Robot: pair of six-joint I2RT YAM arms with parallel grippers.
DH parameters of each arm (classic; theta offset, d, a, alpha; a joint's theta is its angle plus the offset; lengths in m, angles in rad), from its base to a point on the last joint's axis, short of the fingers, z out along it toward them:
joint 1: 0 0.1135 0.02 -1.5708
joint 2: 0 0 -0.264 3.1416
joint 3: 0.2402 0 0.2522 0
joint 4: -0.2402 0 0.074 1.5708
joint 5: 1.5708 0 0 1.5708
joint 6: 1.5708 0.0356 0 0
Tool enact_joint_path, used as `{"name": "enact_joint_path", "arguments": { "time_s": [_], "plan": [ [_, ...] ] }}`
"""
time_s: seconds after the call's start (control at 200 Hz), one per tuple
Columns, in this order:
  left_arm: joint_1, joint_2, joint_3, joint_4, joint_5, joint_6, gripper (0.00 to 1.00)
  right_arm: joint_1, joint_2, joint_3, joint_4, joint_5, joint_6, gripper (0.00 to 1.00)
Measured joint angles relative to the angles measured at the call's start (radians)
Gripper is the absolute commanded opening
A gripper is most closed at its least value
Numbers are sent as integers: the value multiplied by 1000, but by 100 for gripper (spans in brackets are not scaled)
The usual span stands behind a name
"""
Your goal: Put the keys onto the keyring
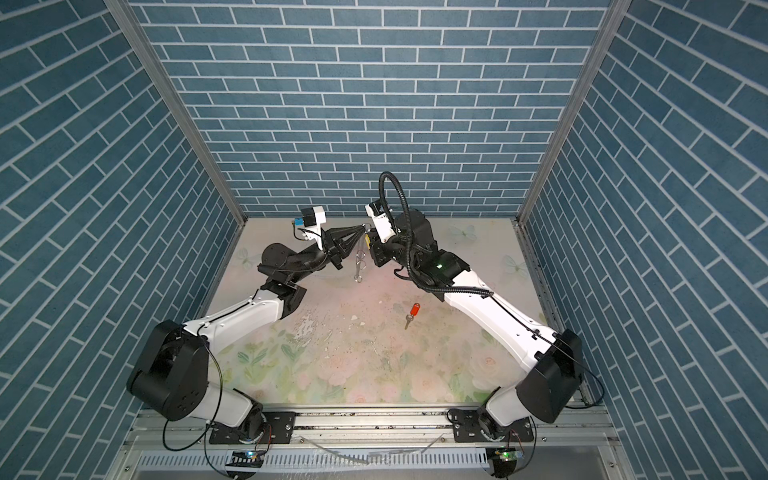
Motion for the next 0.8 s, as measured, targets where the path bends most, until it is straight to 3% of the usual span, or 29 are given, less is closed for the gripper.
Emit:
{"name": "enact_joint_path", "arguments": {
  "time_s": [0.345,0.8],
  "plan": [
    [-3,0,0,-1,35,-18,0,-80,-118,-41,-3,-47,-17,21],
    [-4,30,23,60,153,-116,0,-191,-164,-89,36,-489,39,20]
  ]
}}
